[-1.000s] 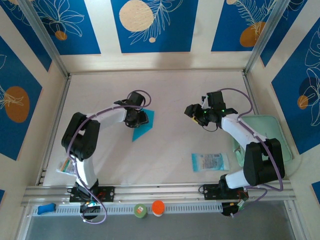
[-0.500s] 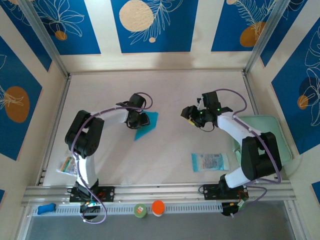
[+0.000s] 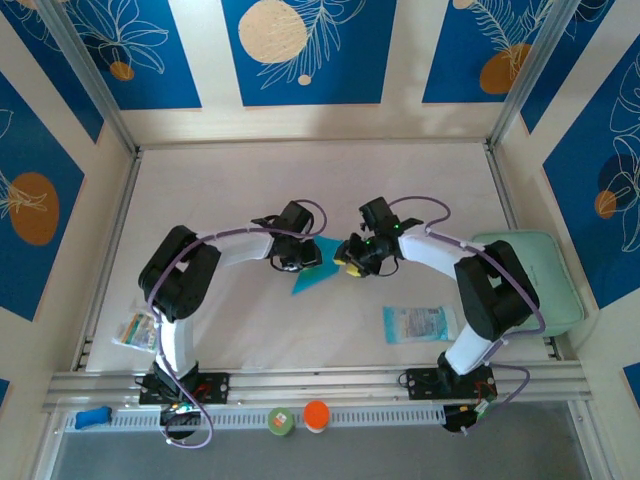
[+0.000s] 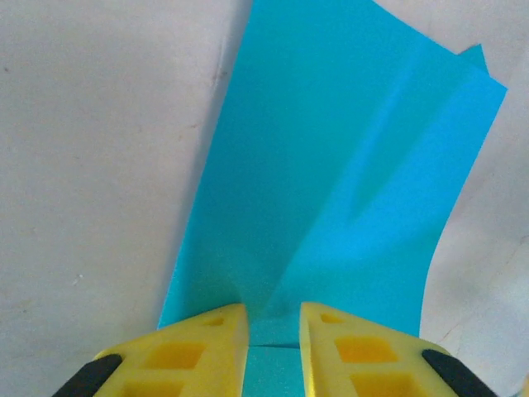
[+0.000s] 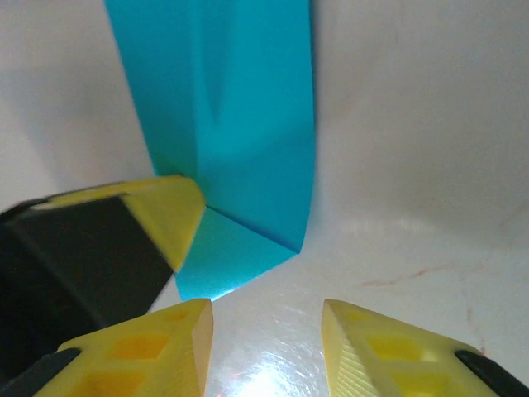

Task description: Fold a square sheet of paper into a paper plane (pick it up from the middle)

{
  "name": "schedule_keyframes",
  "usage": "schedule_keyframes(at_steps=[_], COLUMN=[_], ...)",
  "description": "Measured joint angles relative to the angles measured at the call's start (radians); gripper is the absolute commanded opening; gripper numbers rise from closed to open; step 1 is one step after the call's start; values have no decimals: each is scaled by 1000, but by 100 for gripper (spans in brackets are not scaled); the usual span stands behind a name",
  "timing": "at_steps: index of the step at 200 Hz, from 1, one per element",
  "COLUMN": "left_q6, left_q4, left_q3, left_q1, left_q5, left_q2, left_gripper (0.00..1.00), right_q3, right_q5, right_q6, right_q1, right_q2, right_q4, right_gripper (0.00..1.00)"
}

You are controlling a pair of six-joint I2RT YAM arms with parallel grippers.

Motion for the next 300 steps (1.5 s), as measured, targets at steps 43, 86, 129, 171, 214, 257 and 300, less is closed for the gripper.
schedule_keyframes(at_steps=[43, 86, 129, 171, 214, 257, 300], left_q6=[-26, -39, -47, -47, -47, -47, -47], left_q4=[7, 23, 24, 24, 24, 24, 24], left_q3=[-4, -10, -11, -12, -12, -12, -12], left_q1=[0, 0, 0, 0, 0, 0, 0], left_q5=[0, 0, 0, 0, 0, 0, 0], left_q2=[0, 0, 0, 0, 0, 0, -2], left_gripper=[24, 23, 23, 23, 23, 23, 23], right_q3=[-1, -1, -1, -1, -5, -48, -47], right_q5=[9, -6, -15, -40, -64, -80, -82], right_q6=[102, 142, 145, 145, 146, 156, 156], right_q1=[17, 18, 21, 21, 21, 21, 21], right_q2=[34, 92, 120, 131, 131, 121, 122], right_q4=[23, 71, 87, 127, 188, 262, 253], right_gripper=[38, 37, 35, 33, 27, 21, 13])
